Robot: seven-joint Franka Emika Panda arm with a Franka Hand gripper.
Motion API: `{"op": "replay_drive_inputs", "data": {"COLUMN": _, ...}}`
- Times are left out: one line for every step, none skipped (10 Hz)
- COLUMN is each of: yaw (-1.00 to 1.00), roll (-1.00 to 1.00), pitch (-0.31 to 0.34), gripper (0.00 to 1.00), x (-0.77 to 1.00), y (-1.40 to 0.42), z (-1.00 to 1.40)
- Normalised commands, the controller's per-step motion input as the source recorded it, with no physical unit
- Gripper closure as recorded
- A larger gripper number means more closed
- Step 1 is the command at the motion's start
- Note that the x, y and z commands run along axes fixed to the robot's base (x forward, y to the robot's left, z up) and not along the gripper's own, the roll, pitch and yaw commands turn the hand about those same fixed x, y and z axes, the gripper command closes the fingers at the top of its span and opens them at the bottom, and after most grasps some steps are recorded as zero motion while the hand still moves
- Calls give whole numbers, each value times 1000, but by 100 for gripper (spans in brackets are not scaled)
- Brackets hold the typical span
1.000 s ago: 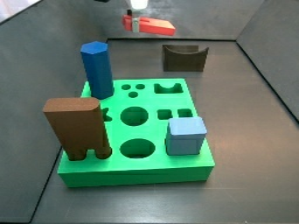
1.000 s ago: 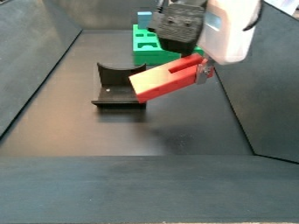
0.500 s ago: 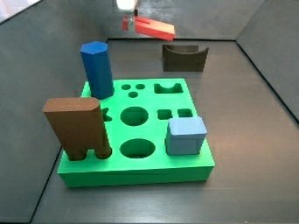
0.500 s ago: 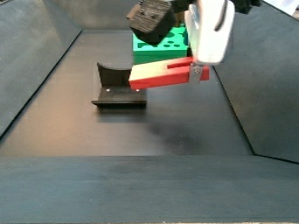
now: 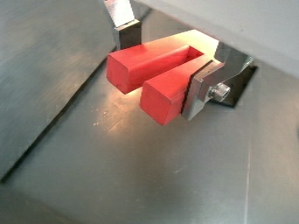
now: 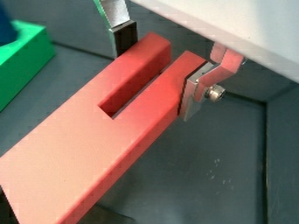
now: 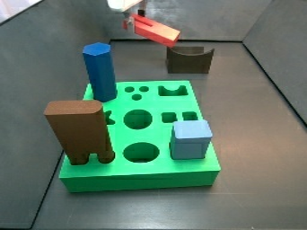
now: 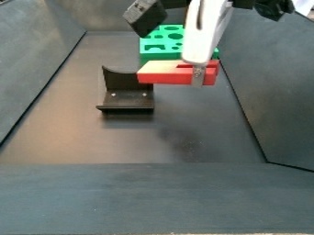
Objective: Pick up the double-square object. Move up. Rotate the double-square object. Place the double-square object on the fixture. Regrasp the double-square object. Move to above the board. Insert the double-square object.
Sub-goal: Rotate the double-square object.
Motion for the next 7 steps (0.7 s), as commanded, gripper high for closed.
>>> {"op": "replay_drive_inputs", "data": {"yaw": -1000, "roll": -8, "pitch": -7, "gripper": 100, "x": 25, "y": 17, "z": -23}}
{"op": "replay_drive_inputs", "data": {"yaw": -1000, "roll": -8, "pitch": -7, "gripper": 100, "x": 25, "y": 18, "z": -23}}
{"op": "replay_drive_inputs", "data": {"yaw": -1000, "roll": -9, "pitch": -8, "gripper": 100, "x": 24, "y": 18, "z": -23}}
{"op": "replay_drive_inputs", "data": {"yaw": -1000, "roll": -10, "pitch": -8, "gripper": 100, "x": 24, "y": 18, "z": -23}}
{"op": "replay_drive_inputs", "data": {"yaw": -1000, "roll": -11, "pitch": -9, "gripper": 100, "x": 24, "y": 18, "z": -24}}
{"op": "replay_drive_inputs", "data": {"yaw": -1000, "roll": -12, "pitch": -9, "gripper": 100, "x": 24, "y": 18, "z": -24}}
{"op": "replay_drive_inputs", "data": {"yaw": -1000, "roll": -13, "pitch": -10, "gripper": 100, "x": 23, "y": 18, "z": -24}}
